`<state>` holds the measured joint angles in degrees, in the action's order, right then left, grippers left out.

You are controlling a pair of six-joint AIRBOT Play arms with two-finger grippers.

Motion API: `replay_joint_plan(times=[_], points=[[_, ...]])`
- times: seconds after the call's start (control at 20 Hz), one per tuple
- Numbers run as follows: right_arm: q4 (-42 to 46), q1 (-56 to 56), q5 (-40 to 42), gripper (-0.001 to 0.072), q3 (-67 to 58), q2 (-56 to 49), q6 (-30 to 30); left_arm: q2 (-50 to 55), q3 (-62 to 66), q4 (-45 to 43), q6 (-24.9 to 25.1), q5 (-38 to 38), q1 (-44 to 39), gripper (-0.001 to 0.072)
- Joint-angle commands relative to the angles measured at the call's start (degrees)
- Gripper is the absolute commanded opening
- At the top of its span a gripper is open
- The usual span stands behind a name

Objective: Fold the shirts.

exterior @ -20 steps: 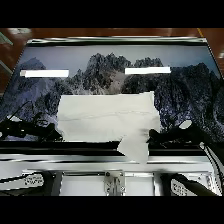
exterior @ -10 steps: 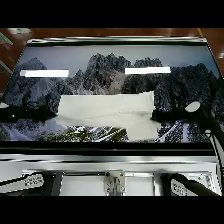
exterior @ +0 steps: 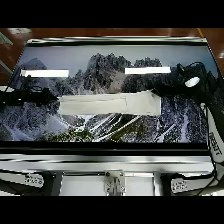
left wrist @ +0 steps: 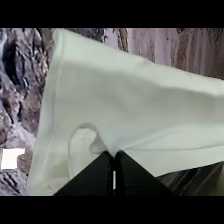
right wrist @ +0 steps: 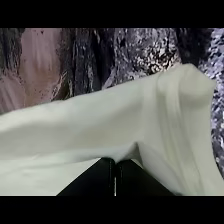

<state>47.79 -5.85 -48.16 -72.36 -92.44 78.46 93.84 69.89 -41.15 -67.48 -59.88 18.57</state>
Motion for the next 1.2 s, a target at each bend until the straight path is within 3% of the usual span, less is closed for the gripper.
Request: replay_joint_plan(times=[0.0, 0.05, 0.15, 0.3, 0.35, 0.4, 0.5, 0.7, 0.8, 1.1, 1.15], points=[[-5.38, 0.00, 1.62, 0.0075, -2.80, -8.11, 0.35, 6.32, 3.41, 0.09, -3.08, 1.42, -1.51, 0.0044], [-5.33, 0.00, 0.17, 0.0154, -2.80, -9.51, 0.31, 7.15, 3.50, 0.09, -3.85, 1.44, -1.49, 0.0146], [-5.33, -0.07, -2.47, 0.0512, -2.82, -10.45, -3.45, 7.39, 3.56, 0.07, -4.85, 1.27, -1.03, 0.0637], [-2.36, -2.80, -9.11, 0.0541, -2.82, -6.93, -8.22, 6.93, 5.99, -0.35, -5.81, -4.35, 2.19, 0.0651], [1.73, -4.39, -11.32, 0.0661, -2.80, -5.20, -7.37, 6.78, 6.95, -0.35, -7.04, -6.58, 3.58, 0.0650], [5.33, -6.10, -13.20, 0.0682, -2.80, -3.78, -5.51, 6.43, 7.98, -0.31, -7.82, -9.40, 4.87, 0.0648], [8.39, -9.99, -16.17, 0.0682, -2.80, -2.45, -2.84, 5.20, 8.92, -0.35, -7.58, -14.36, 6.21, 0.0645], [4.04, -10.99, -16.11, 0.0682, -2.73, -5.92, -1.20, 2.73, 8.92, -0.35, -7.63, -20.00, 6.08, 0.0644], [0.00, -9.03, -14.78, 0.0682, -2.73, -8.70, -3.13, 1.86, 8.92, -0.31, -7.63, -21.07, 5.14, 0.0645], [-3.34, -4.72, -12.98, 0.0679, -2.73, -14.34, -1.33, 0.74, 8.92, 2.32, -7.58, -21.31, -0.63, 0.0644], [-4.35, -4.35, -13.73, 0.0650, -2.75, -14.84, -1.03, 0.74, 8.92, 3.10, -7.58, -20.68, -2.01, 0.0643]])
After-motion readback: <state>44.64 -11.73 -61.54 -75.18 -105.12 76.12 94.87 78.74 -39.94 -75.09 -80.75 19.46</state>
